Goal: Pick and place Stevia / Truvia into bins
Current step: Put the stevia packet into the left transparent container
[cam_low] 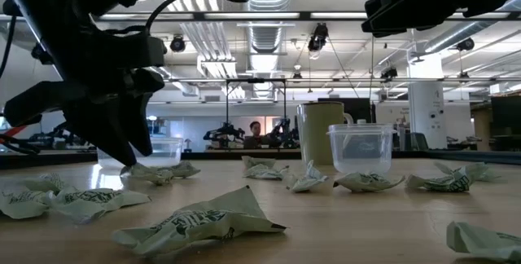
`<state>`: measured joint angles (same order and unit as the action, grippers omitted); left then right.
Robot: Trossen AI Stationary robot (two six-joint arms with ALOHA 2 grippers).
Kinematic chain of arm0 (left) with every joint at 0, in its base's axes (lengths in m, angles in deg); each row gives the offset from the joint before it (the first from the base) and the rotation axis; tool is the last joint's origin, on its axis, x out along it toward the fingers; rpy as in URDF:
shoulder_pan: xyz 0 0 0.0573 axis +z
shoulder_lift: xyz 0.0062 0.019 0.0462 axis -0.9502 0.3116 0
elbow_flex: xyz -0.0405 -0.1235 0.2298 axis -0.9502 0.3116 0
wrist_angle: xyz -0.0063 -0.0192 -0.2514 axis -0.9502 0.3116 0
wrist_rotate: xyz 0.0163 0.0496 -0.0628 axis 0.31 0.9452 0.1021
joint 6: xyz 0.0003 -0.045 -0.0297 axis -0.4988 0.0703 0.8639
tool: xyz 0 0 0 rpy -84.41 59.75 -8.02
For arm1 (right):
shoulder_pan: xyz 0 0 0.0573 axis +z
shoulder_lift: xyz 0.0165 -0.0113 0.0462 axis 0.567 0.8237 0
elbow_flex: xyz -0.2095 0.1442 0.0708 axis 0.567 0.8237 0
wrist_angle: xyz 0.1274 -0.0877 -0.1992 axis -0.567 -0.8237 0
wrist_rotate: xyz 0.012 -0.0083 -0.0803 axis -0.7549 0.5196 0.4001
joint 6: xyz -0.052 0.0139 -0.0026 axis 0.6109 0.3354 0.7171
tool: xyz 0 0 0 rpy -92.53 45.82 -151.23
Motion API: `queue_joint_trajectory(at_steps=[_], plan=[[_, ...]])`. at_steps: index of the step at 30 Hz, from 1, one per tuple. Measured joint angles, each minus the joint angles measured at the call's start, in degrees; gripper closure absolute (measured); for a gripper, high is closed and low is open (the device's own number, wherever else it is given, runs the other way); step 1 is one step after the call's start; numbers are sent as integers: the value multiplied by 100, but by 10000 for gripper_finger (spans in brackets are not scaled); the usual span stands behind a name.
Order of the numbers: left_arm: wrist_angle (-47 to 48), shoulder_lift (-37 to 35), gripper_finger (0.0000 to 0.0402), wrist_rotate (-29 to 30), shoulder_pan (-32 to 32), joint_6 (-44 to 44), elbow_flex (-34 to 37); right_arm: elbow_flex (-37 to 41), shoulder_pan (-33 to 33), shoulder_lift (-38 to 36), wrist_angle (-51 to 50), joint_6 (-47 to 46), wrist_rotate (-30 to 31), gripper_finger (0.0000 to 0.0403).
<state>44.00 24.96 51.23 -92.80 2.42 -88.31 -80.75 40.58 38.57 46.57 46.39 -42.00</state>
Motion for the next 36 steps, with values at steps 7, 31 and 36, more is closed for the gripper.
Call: queue_joint_trajectory(at_steps=[7, 31, 36], plan=[[-4, 0, 259, -381, 266, -25, 41, 0, 0, 4, -1, 0, 0, 330], [-78, -36, 391, -902, 413, 96, 77, 2, 0, 4, 0, 0, 4, 330], [297, -175, 390, -469, 411, -38, -236, 2, 0, 4, -2, -22, 4, 330]])
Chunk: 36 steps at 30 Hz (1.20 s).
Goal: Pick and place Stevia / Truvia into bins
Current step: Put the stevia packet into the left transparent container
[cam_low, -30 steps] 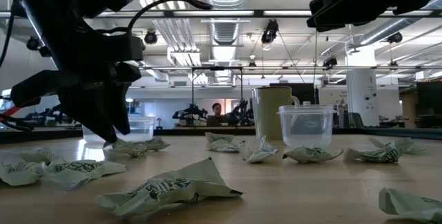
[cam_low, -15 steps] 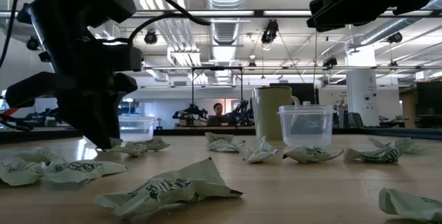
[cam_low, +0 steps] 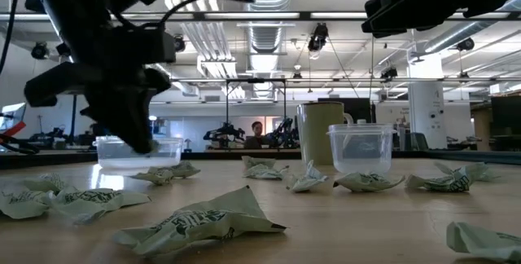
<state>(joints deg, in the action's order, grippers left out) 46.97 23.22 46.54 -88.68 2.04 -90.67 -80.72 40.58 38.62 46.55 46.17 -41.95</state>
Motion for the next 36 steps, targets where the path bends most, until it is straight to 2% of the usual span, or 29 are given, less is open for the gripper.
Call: queue_joint_trajectory(at_steps=[9, 12, 16, 27, 36], plan=[[1384, -602, 389, 2121, 31, 169, -280, 4, -2, 0, -7, -22, 2, 330], [1909, -821, 389, 2575, 156, 447, -230, 4, -2, 0, -4, -22, 2, 330], [2280, -1063, 389, 2583, 396, 658, -150, 4, -2, 2, -7, -20, 4, 330], [2280, -1098, 385, 2527, 1136, 654, 247, 4, -2, 2, -7, -21, 4, 330], [2277, -1022, 312, 2503, 1161, 640, 257, 4, -2, 2, -7, -25, 2, 330]])
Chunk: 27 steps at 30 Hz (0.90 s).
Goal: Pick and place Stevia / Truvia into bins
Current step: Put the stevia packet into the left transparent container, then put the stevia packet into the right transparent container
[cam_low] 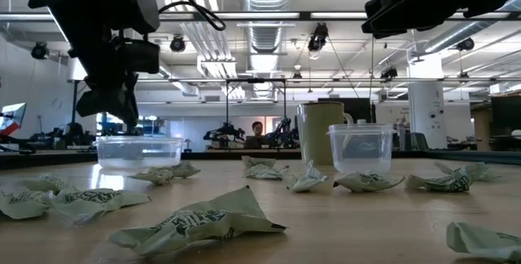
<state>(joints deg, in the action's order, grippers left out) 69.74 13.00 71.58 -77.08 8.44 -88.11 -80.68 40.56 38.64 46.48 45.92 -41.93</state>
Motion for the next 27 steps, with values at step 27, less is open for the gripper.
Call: queue_joint_trajectory(at_steps=[27], plan=[[-594, -56, 281, -1003, -166, 162, -469, 73, 1961, 754, -2006, -3128, 1447, 330]])
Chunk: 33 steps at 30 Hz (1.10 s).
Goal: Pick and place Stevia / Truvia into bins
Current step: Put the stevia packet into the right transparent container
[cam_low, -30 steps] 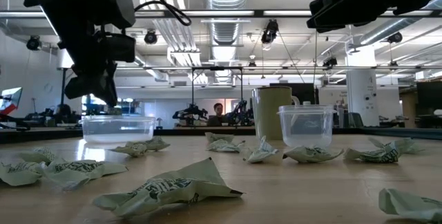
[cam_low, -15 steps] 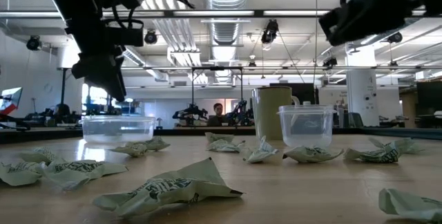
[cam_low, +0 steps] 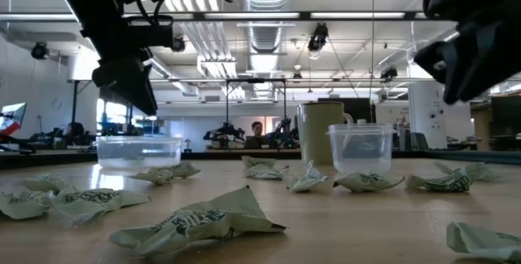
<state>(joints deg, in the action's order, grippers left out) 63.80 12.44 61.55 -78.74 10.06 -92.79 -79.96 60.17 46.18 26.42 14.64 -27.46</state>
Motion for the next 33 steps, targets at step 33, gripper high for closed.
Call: queue_joint_trajectory(at_steps=[33], plan=[[-2, -66, 281, -69, -339, -28, -4, 111, -16, 1708, 529, -884, 411, 198]])
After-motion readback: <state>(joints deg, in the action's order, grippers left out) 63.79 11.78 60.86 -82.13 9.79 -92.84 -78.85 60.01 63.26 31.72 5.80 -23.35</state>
